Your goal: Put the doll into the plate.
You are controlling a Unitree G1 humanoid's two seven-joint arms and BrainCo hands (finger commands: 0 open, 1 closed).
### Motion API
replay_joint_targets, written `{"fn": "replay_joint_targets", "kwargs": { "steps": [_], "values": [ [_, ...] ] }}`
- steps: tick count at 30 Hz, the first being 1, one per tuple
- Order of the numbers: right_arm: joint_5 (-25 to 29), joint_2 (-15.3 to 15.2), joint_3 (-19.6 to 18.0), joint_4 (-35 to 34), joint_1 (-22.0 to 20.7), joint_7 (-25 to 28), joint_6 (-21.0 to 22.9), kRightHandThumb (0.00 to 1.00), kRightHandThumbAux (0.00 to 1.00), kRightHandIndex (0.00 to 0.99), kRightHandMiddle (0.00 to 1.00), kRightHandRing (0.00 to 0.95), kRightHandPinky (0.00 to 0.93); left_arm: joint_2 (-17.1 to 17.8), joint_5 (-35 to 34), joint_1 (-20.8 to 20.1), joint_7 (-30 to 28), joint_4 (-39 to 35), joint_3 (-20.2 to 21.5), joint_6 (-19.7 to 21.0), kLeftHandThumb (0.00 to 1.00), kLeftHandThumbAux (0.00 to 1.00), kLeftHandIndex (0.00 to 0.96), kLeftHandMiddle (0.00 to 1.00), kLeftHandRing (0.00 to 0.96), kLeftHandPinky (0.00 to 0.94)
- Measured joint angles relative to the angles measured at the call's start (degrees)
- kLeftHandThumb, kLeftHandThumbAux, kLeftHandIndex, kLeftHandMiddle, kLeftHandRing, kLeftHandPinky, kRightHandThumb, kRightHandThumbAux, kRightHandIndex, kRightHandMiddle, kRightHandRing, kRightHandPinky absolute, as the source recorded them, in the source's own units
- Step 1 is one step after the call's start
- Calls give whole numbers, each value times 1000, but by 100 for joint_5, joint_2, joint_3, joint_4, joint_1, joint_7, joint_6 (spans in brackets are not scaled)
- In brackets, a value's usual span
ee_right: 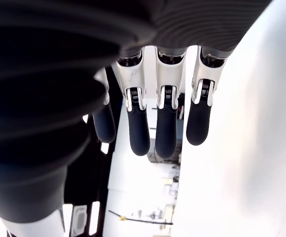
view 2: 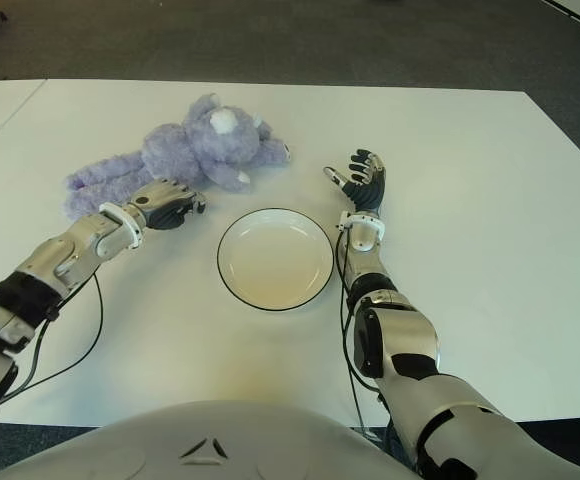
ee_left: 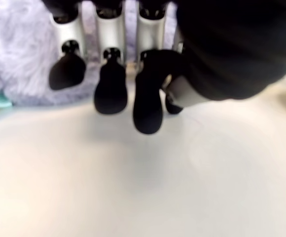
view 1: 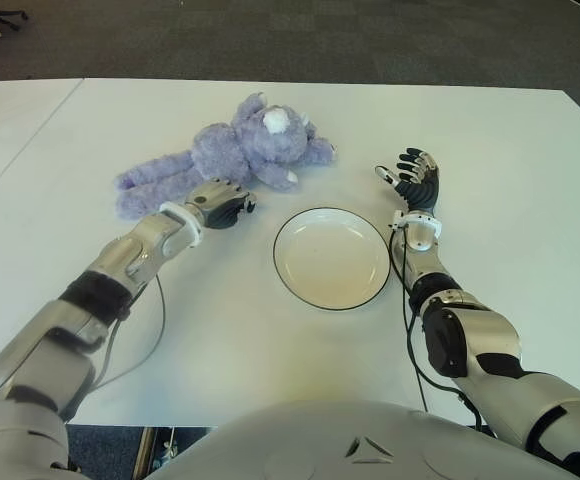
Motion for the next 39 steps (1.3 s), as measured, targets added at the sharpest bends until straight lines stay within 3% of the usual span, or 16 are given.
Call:
{"fn": "replay_joint_targets", "kwargs": {
  "steps": [13,15,24,26,30,33,35,36,37,38,39],
  "values": [
    [1,-22,5,-1,14,-29,2,0,808,260,327,330,315,639,-1467,1366,-2022,-2930,825,809,700,689,441,795,794,767],
    [0,-24,5,0,17,-41,2,0,813,262,327,331,315,688,-1620,1451,-2160,-3152,985,863,703,688,440,778,774,716],
    [0,-24,15,0,19,-59,2,0,801,257,323,327,300,526,-1794,1611,-2090,-3265,1698,1014,717,686,438,735,748,752],
    [0,-24,17,0,19,-59,2,0,800,258,325,327,301,428,-1778,1629,-1966,-3229,1760,1015,718,684,436,723,742,728],
    [0,-26,17,0,21,-59,2,0,809,257,325,326,301,121,-1500,1686,-1357,-3067,1798,852,718,680,430,704,732,766],
    [-1,-27,18,0,19,-59,2,0,806,250,318,319,292,-97,-1172,1717,-701,-2848,1796,580,704,688,413,444,530,594],
    [-1,-26,19,0,19,-59,3,0,805,249,317,319,292,-243,-923,1739,-210,-2705,1798,416,703,689,411,410,503,573],
    [-1,-26,20,-1,17,-59,2,0,799,247,315,317,290,-304,-809,1746,10,-2638,1799,342,494,435,150,191,249,300],
    [-1,-26,22,-2,14,-59,2,0,797,247,314,317,289,-366,-666,1753,270,-2575,1798,272,457,392,105,154,206,253],
    [-2,-27,23,-3,11,-59,2,0,794,246,313,316,290,-411,-526,1755,490,-2523,1799,225,406,350,45,77,99,137],
    [-4,-26,24,-4,9,-60,3,0,793,245,313,316,290,-454,-374,1751,754,-2459,1798,179,393,339,30,58,72,107]
  ]
}}
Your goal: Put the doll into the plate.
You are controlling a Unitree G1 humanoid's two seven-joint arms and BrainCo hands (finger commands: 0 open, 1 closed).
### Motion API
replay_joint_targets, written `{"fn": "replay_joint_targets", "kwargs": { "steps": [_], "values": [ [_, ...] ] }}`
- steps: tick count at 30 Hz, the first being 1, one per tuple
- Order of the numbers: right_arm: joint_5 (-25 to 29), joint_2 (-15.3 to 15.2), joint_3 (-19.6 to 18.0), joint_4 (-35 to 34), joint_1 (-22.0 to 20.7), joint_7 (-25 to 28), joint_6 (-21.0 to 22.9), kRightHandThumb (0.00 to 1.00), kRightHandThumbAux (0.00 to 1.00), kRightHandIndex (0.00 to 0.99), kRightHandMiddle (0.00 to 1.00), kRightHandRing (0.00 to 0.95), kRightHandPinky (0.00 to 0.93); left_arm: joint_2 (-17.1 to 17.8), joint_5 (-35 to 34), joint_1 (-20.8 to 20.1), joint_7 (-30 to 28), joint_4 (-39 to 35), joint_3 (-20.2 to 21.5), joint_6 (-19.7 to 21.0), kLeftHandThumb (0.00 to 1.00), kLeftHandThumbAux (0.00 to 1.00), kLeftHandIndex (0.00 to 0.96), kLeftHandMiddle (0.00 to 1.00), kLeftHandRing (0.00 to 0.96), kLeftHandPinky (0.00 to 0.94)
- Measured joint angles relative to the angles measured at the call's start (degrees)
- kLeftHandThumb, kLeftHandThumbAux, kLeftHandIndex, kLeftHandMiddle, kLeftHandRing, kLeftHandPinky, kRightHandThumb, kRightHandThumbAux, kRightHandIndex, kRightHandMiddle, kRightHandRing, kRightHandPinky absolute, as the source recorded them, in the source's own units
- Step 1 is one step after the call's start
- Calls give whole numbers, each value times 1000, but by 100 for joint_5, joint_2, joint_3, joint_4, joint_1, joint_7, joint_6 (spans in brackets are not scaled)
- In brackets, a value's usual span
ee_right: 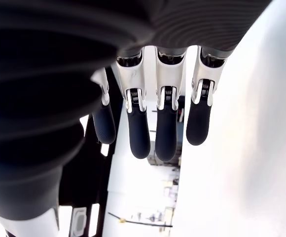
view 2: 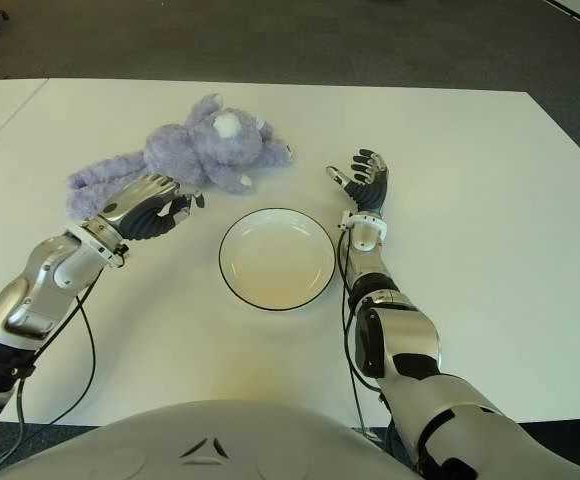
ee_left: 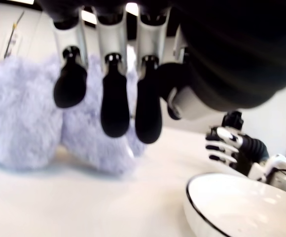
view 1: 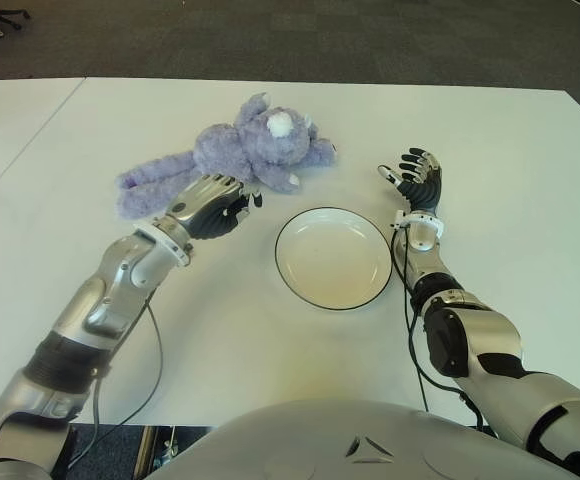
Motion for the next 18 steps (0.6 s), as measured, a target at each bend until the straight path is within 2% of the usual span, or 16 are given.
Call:
{"fn": "replay_joint_targets", "kwargs": {
  "steps": [1,3,5,6,13,18],
  "values": [
    [0,0,1,0,-1,0,0,0,795,245,313,317,295,-26,130,-12,209,61,0,-42,360,321,7,14,17,26],
    [-2,1,3,1,0,-3,2,0,795,245,313,317,296,-55,428,-53,664,192,0,-89,349,316,0,1,2,3],
    [-2,0,4,3,2,-5,4,0,800,246,314,317,300,-59,776,-132,1167,349,4,-102,257,265,0,0,0,0],
    [-3,-1,4,4,3,-6,5,0,801,246,314,318,301,-59,925,-179,1377,426,7,-95,242,257,0,0,0,0],
    [-3,-1,8,6,6,-11,9,0,815,250,312,319,295,-65,1777,-718,2943,1057,122,63,193,214,0,0,0,0],
    [-10,-2,22,6,6,-50,14,0,822,250,311,322,293,-103,2015,-1088,3571,1478,160,209,202,145,0,0,0,0]
  ]
}}
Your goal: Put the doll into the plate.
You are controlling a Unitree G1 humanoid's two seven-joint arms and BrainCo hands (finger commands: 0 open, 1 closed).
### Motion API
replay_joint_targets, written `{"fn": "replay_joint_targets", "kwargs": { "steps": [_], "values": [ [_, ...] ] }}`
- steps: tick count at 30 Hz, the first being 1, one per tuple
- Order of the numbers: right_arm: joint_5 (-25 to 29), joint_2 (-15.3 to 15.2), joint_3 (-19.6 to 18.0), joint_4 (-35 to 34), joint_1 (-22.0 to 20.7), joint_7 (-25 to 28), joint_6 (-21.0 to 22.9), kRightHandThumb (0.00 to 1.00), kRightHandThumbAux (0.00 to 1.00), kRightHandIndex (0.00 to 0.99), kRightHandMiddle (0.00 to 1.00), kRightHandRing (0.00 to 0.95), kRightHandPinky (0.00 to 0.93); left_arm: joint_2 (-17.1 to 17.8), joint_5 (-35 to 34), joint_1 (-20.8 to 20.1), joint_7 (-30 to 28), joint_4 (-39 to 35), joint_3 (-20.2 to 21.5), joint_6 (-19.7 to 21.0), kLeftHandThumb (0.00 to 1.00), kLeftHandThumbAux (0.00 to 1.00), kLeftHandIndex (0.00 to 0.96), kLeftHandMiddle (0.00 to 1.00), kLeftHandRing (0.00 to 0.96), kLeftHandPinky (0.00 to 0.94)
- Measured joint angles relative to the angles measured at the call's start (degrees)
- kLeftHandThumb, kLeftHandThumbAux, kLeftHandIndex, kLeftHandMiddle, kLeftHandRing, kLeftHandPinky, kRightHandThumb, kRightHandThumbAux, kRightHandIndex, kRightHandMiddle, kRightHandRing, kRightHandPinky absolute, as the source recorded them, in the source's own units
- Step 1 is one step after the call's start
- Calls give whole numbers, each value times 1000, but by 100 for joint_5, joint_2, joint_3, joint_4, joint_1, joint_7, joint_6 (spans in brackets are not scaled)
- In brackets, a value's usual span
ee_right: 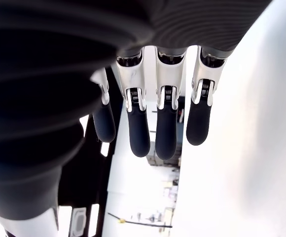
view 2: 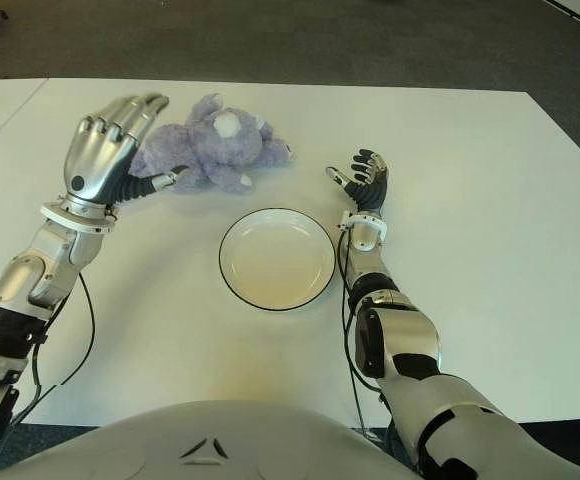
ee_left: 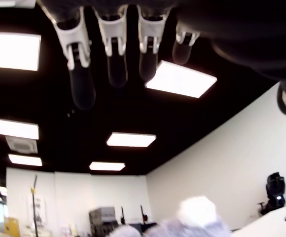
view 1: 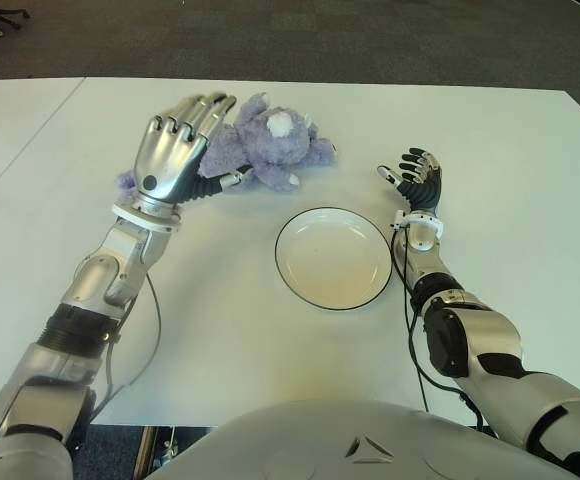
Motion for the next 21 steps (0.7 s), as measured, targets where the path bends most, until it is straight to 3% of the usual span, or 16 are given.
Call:
{"fn": "replay_joint_targets", "kwargs": {
  "steps": [6,21],
  "values": [
    [-8,-2,42,0,-1,-80,13,0,832,261,316,326,309,-94,13,-298,19,324,-16,186,218,108,0,0,0,0],
    [6,-5,55,1,0,-45,14,0,822,260,319,325,308,-113,23,-623,-472,536,-220,237,236,153,0,0,0,0]
  ]
}}
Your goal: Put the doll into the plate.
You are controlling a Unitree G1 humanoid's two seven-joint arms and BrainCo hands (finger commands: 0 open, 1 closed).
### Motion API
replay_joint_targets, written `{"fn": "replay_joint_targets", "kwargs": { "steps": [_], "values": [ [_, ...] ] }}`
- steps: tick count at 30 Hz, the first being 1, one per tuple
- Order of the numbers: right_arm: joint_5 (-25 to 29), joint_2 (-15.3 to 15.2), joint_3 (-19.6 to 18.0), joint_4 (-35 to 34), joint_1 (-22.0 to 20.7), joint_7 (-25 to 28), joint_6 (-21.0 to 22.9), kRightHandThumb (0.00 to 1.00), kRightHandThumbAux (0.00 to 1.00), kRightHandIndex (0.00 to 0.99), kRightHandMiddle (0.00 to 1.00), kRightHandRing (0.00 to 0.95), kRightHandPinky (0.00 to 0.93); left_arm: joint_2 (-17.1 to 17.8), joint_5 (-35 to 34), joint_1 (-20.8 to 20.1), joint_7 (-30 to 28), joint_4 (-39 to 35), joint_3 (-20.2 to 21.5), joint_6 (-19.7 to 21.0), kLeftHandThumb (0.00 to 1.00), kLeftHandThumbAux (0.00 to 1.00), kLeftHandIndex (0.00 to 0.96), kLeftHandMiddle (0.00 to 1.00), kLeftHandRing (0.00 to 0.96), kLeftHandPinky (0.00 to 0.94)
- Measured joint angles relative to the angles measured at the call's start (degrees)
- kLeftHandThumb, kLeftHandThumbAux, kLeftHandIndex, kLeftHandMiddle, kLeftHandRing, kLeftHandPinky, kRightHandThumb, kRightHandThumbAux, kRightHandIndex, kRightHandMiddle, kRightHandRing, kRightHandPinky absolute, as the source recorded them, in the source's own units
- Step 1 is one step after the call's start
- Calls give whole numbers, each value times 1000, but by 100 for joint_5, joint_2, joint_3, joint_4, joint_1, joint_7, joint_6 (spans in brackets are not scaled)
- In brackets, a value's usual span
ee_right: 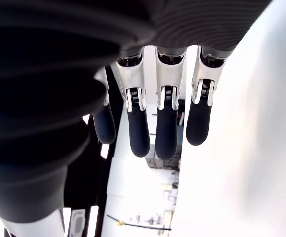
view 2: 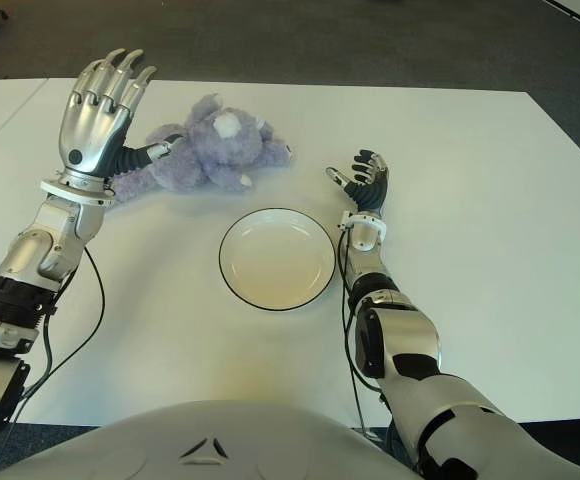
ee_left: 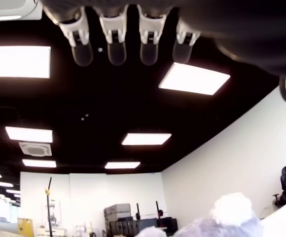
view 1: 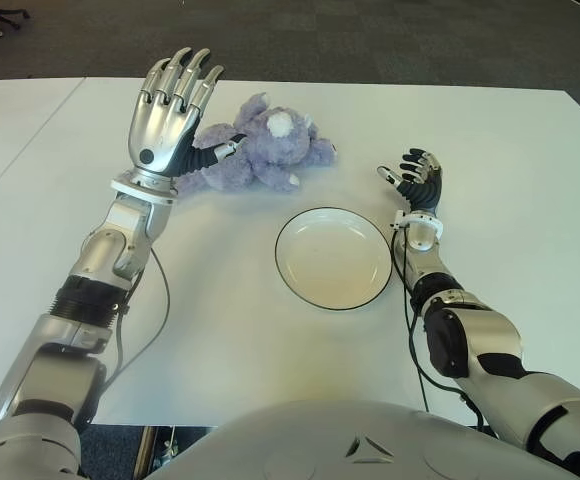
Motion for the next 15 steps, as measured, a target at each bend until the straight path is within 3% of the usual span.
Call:
{"fn": "replay_joint_targets", "kwargs": {
  "steps": [3,8,9,15],
  "values": [
    [1,0,0,0,0,7,0,0,822,260,320,327,309,-4,17,-121,-120,177,-93,-50,232,160,0,0,0,0],
    [1,-5,-6,-9,-20,19,-2,0,831,256,317,327,318,-57,31,-643,-122,1209,-324,-260,256,167,0,0,0,0],
    [3,-2,-8,-9,-22,24,-2,0,828,257,316,326,318,-75,22,-772,-131,1444,-365,-321,251,113,0,0,0,0],
    [6,-3,-31,-14,-33,86,-5,0,820,258,311,317,302,-274,-285,-1541,-705,2806,-520,-872,304,183,0,0,0,0]
  ]
}}
